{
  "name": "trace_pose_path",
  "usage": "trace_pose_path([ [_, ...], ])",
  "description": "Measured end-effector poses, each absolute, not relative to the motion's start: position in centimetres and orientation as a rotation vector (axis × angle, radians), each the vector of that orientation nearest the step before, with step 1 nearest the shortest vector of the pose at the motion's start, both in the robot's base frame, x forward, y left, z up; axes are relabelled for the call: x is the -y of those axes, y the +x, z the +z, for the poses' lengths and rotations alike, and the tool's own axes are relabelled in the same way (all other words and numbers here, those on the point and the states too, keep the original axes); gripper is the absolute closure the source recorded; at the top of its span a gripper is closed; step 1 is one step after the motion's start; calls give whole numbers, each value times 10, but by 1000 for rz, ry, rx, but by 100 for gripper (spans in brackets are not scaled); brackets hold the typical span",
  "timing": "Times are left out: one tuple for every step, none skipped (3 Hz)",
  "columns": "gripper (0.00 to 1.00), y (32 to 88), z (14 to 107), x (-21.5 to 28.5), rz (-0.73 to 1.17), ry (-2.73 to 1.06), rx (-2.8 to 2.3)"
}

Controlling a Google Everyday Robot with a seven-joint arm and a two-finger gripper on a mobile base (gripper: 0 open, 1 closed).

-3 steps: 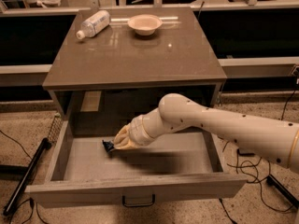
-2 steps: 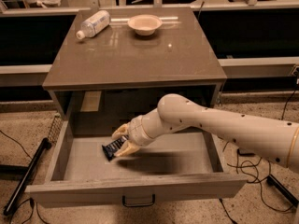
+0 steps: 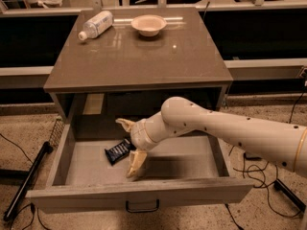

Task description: Place rxbar blueberry into top drawer

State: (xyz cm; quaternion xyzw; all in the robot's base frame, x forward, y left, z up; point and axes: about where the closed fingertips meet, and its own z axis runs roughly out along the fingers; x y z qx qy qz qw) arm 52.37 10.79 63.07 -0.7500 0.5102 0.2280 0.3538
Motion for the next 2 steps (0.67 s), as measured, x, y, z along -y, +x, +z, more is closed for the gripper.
trace_pose_path([
  [0,522,657,-98,613,-1841,-1419],
  [0,519,688,-86,580,-1775,-1455],
])
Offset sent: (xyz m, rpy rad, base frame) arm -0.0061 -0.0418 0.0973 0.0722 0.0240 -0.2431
